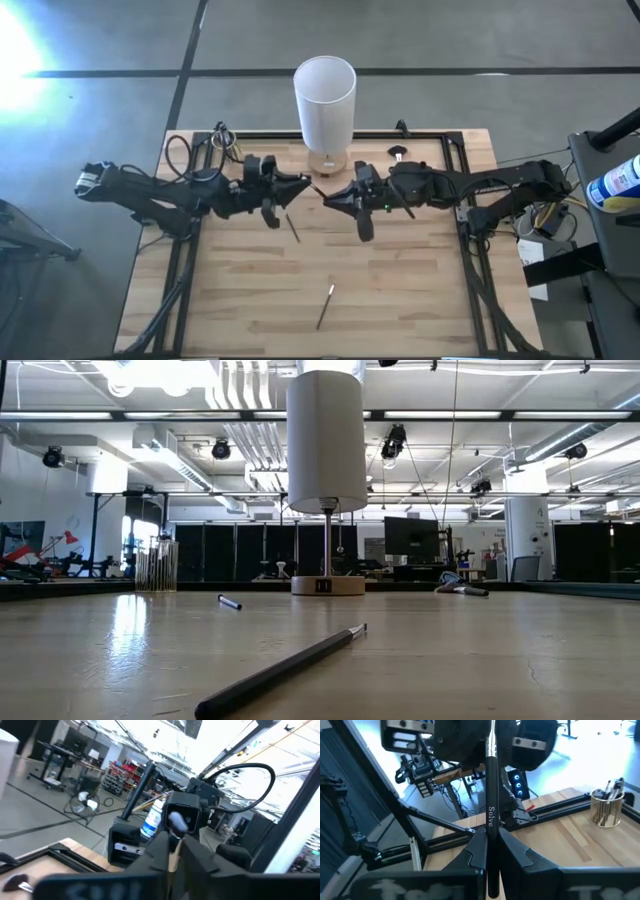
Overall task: Pick & Place Makeup Brushes
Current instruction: Put the eyeshadow brush into the makeup holder
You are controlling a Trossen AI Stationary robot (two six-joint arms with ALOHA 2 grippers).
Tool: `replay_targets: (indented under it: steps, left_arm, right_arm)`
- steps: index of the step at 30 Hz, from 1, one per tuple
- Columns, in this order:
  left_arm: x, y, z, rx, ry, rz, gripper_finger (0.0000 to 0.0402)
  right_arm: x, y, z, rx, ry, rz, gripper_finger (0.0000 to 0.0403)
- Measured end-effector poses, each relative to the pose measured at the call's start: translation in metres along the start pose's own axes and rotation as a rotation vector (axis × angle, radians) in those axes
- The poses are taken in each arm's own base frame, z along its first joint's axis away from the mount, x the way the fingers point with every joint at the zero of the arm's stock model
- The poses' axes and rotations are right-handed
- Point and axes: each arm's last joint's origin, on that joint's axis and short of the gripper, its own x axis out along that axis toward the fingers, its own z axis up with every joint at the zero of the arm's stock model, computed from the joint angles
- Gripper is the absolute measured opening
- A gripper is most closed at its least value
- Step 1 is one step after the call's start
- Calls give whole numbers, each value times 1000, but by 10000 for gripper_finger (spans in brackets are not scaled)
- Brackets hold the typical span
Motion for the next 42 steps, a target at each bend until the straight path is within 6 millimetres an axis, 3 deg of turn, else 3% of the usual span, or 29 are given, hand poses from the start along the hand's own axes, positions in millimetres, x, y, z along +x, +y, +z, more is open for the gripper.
replay_targets:
  steps: [2,7,13,19,25,32,37,42]
  left_arm:
    - [0,1,1,3,-13,18,14]
    - [-4,-1,12,31,-30,66,8]
    - [-31,13,48,121,9,276,5]
    - [-67,51,69,192,104,484,4]
    - [-78,112,74,222,203,652,4]
    - [-96,183,86,179,140,972,4]
    - [-105,208,83,211,120,1166,4]
    - [-109,226,64,208,161,1296,4]
  right_arm:
    - [0,0,1,-1,-2,-2,32]
    - [-2,-1,1,-4,13,-14,94]
    - [-3,-8,-2,-53,44,-102,135]
    - [0,-12,-5,-91,50,-171,90]
    - [0,-18,-5,-91,36,-231,15]
    - [-1,-25,-1,-90,27,-259,8]
    - [-3,-31,-2,-102,60,-279,8]
    - [-8,-32,-1,-134,85,-286,8]
